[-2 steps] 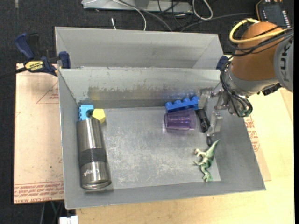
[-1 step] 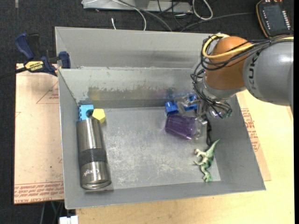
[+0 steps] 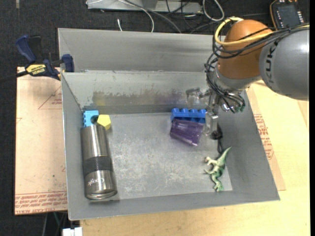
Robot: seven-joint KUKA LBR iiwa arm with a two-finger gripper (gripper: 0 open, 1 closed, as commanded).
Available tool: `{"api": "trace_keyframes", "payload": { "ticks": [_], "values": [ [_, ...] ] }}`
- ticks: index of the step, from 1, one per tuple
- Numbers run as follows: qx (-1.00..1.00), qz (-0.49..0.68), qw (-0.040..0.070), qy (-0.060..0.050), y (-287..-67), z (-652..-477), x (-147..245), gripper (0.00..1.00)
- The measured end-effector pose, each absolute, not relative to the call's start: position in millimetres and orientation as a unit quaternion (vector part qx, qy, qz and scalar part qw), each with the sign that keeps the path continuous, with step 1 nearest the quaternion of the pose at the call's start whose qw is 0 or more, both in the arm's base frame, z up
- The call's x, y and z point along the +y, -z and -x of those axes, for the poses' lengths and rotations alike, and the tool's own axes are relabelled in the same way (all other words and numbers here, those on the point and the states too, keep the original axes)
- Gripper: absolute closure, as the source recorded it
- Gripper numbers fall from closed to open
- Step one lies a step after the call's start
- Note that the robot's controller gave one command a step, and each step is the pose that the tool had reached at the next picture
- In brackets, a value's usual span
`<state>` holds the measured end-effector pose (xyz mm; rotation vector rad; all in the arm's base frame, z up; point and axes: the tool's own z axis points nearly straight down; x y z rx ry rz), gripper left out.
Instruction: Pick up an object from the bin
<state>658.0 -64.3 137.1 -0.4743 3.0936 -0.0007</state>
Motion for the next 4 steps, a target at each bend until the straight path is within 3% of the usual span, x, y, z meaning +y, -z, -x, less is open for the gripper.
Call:
{"api": "trace_keyframes", "payload": {
  "ticks": [1,2,3,4],
  "values": [
    [0.955,0.296,0.005,-0.001,-99,-630.8,-51,0.00],
    [0.954,0.300,0.010,0.002,-77,-661.2,-60,0.00],
    [0.859,0.512,0.017,0.008,-80,-648.2,-18,1.00],
    [0.859,0.511,0.017,0.008,-80,-648.2,-18,1.00]
  ]
}}
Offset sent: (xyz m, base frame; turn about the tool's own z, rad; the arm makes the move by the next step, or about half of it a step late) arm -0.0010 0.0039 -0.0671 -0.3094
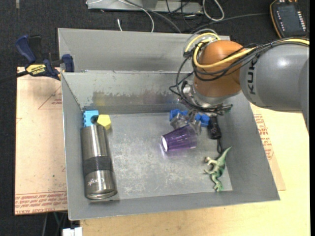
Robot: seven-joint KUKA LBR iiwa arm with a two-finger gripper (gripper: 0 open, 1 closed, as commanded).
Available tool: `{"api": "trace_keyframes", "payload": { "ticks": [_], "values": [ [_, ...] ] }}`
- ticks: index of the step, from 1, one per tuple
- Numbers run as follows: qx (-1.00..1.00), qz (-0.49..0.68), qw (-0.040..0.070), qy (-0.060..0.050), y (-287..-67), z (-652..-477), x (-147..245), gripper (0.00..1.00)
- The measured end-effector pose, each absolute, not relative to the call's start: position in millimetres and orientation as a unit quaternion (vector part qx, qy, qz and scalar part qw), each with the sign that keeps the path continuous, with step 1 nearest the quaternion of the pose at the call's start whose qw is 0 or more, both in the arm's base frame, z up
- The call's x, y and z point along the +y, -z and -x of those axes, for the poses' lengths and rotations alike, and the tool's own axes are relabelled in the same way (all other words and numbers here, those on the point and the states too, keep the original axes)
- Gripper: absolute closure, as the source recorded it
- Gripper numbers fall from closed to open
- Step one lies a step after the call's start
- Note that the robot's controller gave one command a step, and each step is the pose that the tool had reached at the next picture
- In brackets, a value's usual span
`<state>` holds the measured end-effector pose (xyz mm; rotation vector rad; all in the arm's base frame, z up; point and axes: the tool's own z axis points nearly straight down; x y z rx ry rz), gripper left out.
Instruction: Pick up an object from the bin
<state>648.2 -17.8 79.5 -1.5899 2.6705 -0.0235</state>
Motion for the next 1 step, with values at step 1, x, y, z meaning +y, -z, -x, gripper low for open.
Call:
{"api": "trace_keyframes", "payload": {
  "ticks": [1],
  "values": [
    [0.859,0.511,0.013,0.004,-105.9,-644.5,-16.2,1.00]
  ]
}}
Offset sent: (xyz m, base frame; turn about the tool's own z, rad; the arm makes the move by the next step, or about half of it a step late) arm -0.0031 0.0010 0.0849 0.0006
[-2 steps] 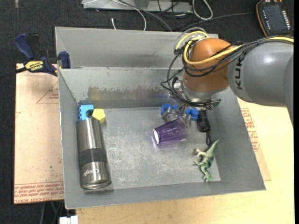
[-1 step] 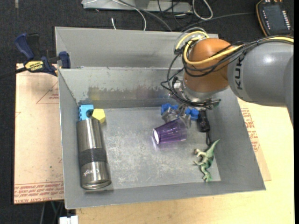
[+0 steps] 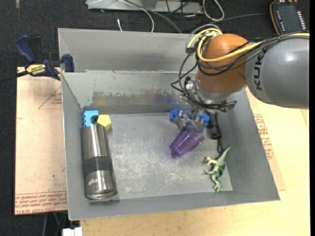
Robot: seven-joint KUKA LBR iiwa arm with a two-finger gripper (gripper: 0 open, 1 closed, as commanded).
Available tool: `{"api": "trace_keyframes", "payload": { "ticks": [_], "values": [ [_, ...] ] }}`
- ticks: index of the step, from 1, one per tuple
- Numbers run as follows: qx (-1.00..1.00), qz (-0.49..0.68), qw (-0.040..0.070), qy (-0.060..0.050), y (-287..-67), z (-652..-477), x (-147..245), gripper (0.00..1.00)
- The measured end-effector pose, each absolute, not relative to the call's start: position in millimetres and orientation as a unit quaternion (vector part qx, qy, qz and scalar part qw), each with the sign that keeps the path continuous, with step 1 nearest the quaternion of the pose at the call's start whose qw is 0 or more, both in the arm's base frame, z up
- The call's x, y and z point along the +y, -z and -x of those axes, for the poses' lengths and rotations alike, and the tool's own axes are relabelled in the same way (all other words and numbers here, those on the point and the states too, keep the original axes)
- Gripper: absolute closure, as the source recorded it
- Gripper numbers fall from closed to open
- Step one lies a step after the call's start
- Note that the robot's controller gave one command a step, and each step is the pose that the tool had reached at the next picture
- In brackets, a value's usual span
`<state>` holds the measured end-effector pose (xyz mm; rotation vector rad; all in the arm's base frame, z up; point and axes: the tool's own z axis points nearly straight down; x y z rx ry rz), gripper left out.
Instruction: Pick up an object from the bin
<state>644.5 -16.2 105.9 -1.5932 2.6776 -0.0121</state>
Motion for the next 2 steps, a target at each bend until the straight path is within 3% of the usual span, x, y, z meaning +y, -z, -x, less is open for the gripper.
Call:
{"api": "trace_keyframes", "payload": {
  "ticks": [1,2],
  "values": [
    [0.860,0.510,0.014,0.003,-154,-644.9,-16,1.00],
    [0.861,0.509,0.015,0.003,-182,-645.2,-15,1.00]
  ]
}}
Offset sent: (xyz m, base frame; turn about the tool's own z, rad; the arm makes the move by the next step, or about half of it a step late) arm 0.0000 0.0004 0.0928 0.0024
